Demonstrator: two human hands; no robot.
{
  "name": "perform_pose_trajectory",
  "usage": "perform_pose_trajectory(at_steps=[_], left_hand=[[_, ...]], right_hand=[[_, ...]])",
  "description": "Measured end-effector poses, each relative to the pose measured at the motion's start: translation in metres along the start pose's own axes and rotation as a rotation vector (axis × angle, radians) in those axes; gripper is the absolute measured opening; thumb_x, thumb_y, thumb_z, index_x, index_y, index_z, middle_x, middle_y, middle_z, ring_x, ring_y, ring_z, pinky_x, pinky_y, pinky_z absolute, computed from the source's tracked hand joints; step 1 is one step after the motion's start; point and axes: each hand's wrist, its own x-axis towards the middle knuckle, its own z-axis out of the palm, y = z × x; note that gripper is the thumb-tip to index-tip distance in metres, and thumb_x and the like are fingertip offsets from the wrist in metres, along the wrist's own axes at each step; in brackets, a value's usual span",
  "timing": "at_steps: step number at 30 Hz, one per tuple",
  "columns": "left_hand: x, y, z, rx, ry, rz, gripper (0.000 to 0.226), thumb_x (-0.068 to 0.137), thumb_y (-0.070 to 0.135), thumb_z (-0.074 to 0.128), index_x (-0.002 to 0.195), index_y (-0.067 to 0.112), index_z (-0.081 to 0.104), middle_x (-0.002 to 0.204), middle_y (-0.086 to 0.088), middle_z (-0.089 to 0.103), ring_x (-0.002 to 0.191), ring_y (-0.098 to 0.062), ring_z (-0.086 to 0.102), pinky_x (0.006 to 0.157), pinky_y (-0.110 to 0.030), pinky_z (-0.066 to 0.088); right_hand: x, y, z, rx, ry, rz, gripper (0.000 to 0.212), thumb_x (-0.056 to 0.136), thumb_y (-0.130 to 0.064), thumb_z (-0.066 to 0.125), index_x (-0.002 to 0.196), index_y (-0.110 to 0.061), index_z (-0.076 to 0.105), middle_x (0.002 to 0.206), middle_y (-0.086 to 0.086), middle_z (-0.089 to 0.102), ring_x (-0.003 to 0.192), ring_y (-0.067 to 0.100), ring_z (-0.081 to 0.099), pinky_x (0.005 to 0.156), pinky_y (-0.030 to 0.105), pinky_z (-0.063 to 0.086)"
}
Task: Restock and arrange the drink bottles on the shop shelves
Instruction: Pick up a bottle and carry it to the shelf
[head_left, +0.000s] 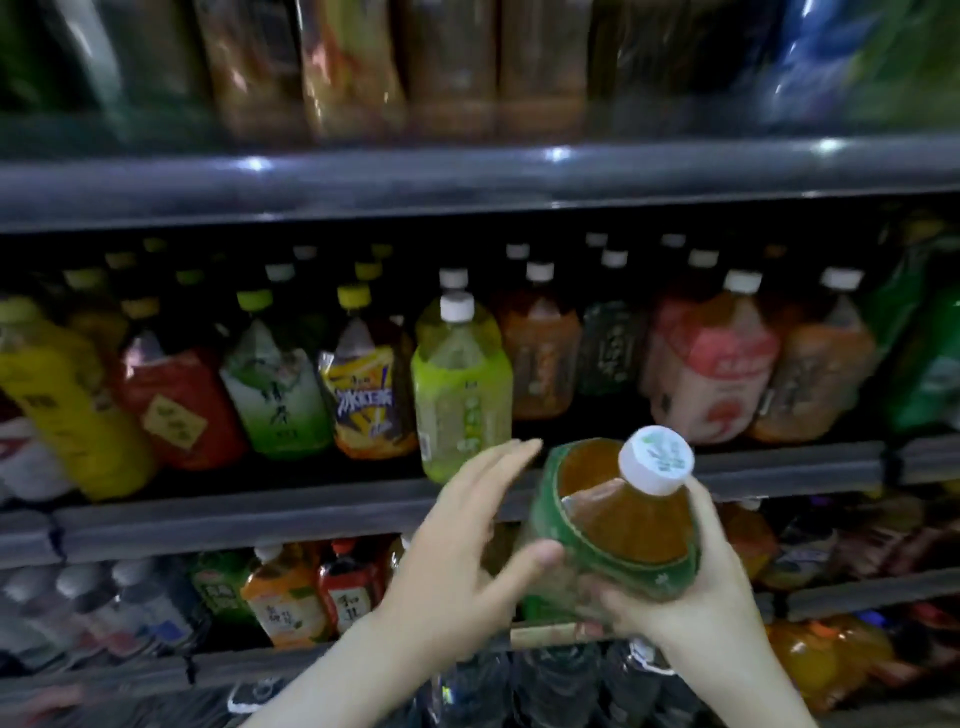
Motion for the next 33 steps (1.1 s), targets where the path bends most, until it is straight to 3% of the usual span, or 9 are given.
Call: perform_pose_trajectory(at_steps=[3,8,14,18,20,22,24,29,33], left_hand=[[0.018,-0.012,-0.007,0.194,0.246,-0.093,0.056,0.091,0.059,0.044,0.138,0.061,0.013,0.15,0.018,0.024,0.138,0.003,0.02,0.107,-0.012,0.016],[0.063,-0.032,-0.005,0.388,0.413,-0.195,0.077,0.087,0.018,0.065,0.146,0.034,0.019,0.148,-0.018,0.027,0.136,-0.034,0.024,0.107,-0.04,0.025],[0.107,-0.043,0.016,0.482,0.518,-0.271,0.091,0.078,0.034,0.074,0.147,0.019,0.016,0.139,-0.025,0.039,0.128,-0.043,0.036,0.102,-0.055,0.034],[0.116,-0.048,0.019,0.507,0.584,-0.328,0.09,0.076,0.048,0.071,0.142,0.004,0.029,0.131,-0.024,0.047,0.12,-0.042,0.044,0.099,-0.051,0.037],[0.122,-0.05,0.011,0.522,0.616,-0.327,0.082,0.078,0.056,0.059,0.132,-0.003,0.044,0.118,-0.023,0.053,0.109,-0.04,0.048,0.093,-0.046,0.038],[0.129,-0.05,0.001,0.446,0.625,-0.337,0.07,0.082,0.056,0.053,0.119,-0.004,0.054,0.106,-0.021,0.054,0.1,-0.037,0.049,0.084,-0.041,0.038],[0.134,-0.049,-0.008,0.297,0.576,-0.341,0.057,0.089,0.052,0.054,0.109,-0.001,0.056,0.099,-0.016,0.054,0.094,-0.034,0.051,0.076,-0.033,0.037],[0.134,-0.049,-0.011,0.255,0.522,-0.322,0.025,0.095,0.029,0.052,0.099,0.004,0.049,0.082,-0.01,0.057,0.075,-0.025,0.052,0.06,-0.036,0.039],[0.133,-0.048,-0.011,0.321,0.53,-0.302,0.024,0.095,0.026,0.051,0.094,0.003,0.046,0.076,-0.01,0.054,0.066,-0.027,0.05,0.056,-0.031,0.031]], right_hand=[[0.029,-0.009,-0.011,-0.019,0.152,-0.059,0.088,0.042,-0.035,0.086,0.116,-0.053,0.042,0.122,-0.016,0.058,0.111,0.001,0.055,0.094,0.022,0.041],[0.084,0.004,-0.019,-0.084,0.303,-0.173,0.087,0.06,-0.022,0.085,0.121,-0.052,0.031,0.128,-0.014,0.046,0.12,0.001,0.043,0.094,0.007,0.032],[0.13,0.028,-0.023,-0.088,0.172,-0.155,0.072,0.065,-0.011,0.086,0.107,-0.047,0.04,0.111,-0.028,0.048,0.098,-0.026,0.047,0.076,-0.006,0.035],[0.154,0.034,-0.017,-0.196,0.085,-0.116,0.071,0.067,-0.015,0.085,0.115,-0.042,0.041,0.112,-0.022,0.055,0.096,-0.017,0.052,0.077,-0.003,0.038],[0.159,0.039,-0.014,-0.232,0.142,-0.107,0.075,0.07,-0.013,0.083,0.13,-0.031,0.04,0.124,-0.012,0.054,0.113,-0.002,0.05,0.094,0.007,0.04],[0.157,0.043,-0.012,-0.307,0.243,-0.097,0.085,0.078,-0.011,0.076,0.146,-0.02,0.027,0.145,0.004,0.04,0.136,0.014,0.036,0.113,0.033,0.034],[0.156,0.043,-0.011,-0.512,0.326,-0.175,0.091,0.083,-0.004,0.069,0.152,-0.016,0.01,0.156,0.013,0.022,0.145,0.024,0.019,0.117,0.045,0.025],[0.169,0.046,-0.006,-1.044,0.234,-0.332,0.111,0.065,-0.018,0.086,0.152,-0.017,0.016,0.154,0.025,0.015,0.142,0.042,0.015,0.112,0.057,0.018],[0.175,0.054,-0.017,-1.196,0.164,-0.314,0.11,0.061,-0.009,0.087,0.15,-0.021,0.025,0.154,0.023,0.011,0.142,0.038,0.011,0.112,0.052,0.018]])
